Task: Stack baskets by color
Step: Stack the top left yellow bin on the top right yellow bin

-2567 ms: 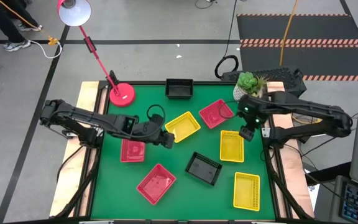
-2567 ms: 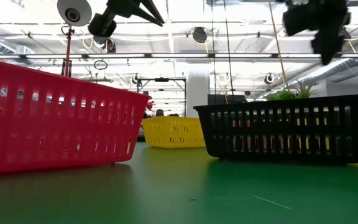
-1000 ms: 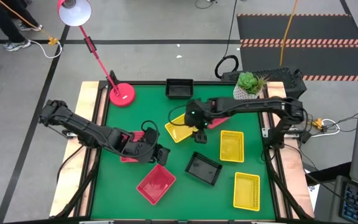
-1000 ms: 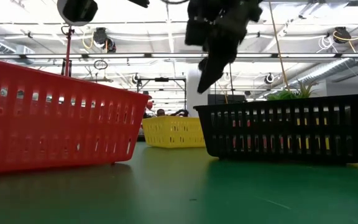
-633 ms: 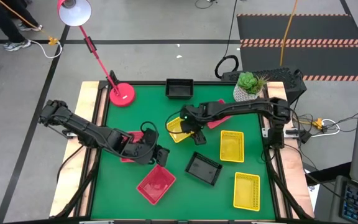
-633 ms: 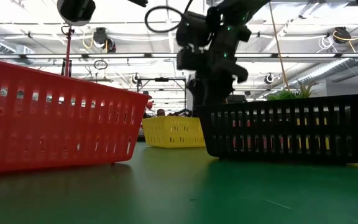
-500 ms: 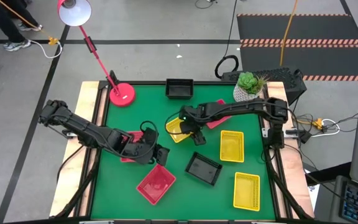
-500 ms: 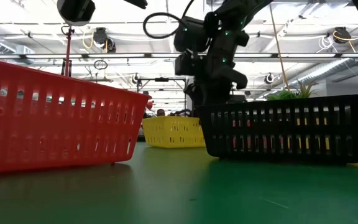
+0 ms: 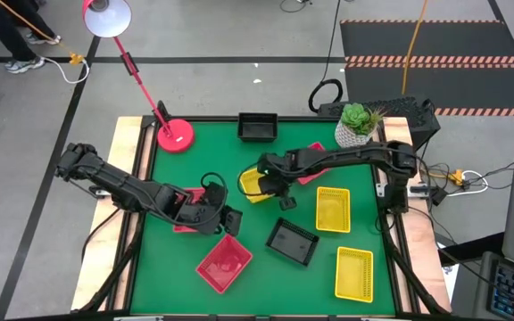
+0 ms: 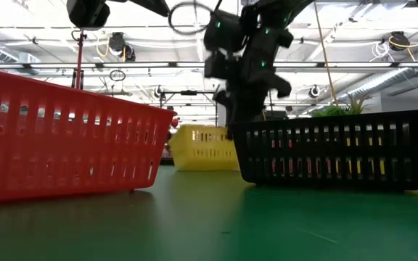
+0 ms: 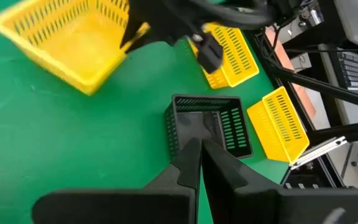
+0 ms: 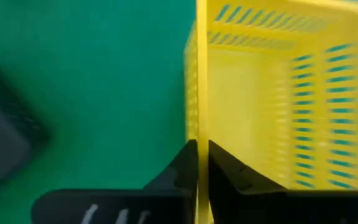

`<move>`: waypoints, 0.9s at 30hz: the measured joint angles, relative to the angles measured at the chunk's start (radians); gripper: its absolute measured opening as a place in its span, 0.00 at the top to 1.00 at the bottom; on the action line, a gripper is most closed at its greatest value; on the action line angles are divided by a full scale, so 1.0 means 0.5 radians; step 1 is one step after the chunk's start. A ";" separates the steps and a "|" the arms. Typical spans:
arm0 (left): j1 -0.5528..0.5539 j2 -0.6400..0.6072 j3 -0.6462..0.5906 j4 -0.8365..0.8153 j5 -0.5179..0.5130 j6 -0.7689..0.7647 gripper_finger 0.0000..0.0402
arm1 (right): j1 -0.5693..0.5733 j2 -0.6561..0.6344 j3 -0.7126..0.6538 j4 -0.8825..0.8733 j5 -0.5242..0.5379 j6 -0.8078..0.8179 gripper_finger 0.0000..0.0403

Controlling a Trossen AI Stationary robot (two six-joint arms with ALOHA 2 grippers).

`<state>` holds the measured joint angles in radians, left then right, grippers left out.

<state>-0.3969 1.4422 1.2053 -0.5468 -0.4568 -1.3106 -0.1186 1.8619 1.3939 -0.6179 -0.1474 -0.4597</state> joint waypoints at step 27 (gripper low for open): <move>0.358 -0.172 0.175 0.280 0.184 0.701 0.91 | 0.812 -0.994 -0.001 -0.855 0.500 0.262 0.99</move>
<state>-0.2181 1.3560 1.2927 -0.4067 -0.3649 -0.9599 0.2876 1.3650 1.3933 -1.0452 0.1025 -0.3286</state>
